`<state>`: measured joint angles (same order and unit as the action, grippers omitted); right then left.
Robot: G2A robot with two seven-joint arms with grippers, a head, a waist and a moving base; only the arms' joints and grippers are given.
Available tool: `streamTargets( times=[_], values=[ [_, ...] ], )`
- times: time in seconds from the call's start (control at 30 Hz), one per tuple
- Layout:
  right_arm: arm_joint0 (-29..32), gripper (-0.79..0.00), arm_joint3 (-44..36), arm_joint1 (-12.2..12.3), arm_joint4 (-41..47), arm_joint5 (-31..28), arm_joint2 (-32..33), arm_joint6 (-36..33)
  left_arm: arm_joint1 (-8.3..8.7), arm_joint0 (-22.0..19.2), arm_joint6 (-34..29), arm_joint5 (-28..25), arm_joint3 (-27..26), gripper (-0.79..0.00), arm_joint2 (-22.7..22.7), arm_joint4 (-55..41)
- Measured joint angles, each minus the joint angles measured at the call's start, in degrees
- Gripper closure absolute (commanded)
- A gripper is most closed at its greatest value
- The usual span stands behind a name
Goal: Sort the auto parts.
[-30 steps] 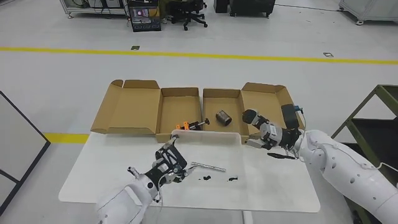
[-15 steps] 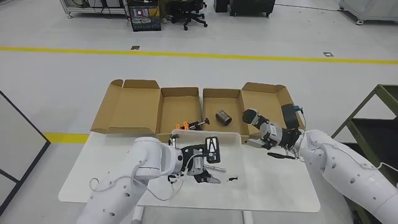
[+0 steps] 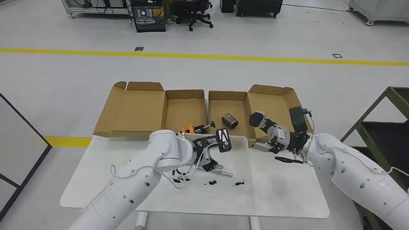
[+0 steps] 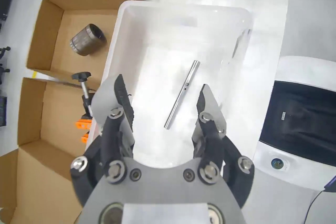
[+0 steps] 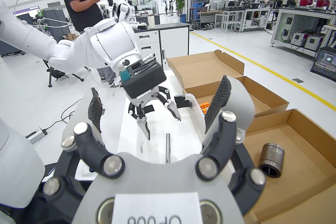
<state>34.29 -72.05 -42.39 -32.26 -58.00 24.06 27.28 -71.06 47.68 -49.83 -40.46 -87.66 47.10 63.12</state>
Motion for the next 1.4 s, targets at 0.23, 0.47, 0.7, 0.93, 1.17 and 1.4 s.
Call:
streamTargets(
  times=[0.23, 0.47, 0.7, 0.93, 1.17, 1.4],
  values=[
    [0.0, -0.785, 0.0, 0.0, 0.0, 0.0, 0.0, 0.0, -1.52, -1.5, -0.5, 5.3, 3.5, -0.625, -5.3, 5.9],
    [0.0, -0.785, 0.0, 0.0, 0.0, 0.0, 0.0, 0.0, -3.24, -3.2, -0.1, 7.7, 7.0, -0.588, -9.3, 7.5],
    [0.0, -0.785, 0.0, 0.0, 0.0, 0.0, 0.0, 0.0, -4.91, -5.7, -1.2, 7.1, 12.2, -0.496, -11.8, 5.7],
    [0.0, -0.785, 0.0, 0.0, 0.0, 0.0, 0.0, 0.0, -6.20, -6.8, -1.0, 9.0, 14.4, -0.406, -13.5, 7.0],
    [0.0, -0.785, 0.0, 0.0, 0.0, 0.0, 0.0, 0.0, -6.72, -7.6, 2.0, 6.7, 16.3, -0.391, -11.5, 1.1],
    [0.0, -0.785, 0.0, 0.0, 0.0, 0.0, 0.0, 0.0, -6.12, -7.3, -2.3, 4.1, 16.8, -0.397, -10.4, 0.3]
  ],
)
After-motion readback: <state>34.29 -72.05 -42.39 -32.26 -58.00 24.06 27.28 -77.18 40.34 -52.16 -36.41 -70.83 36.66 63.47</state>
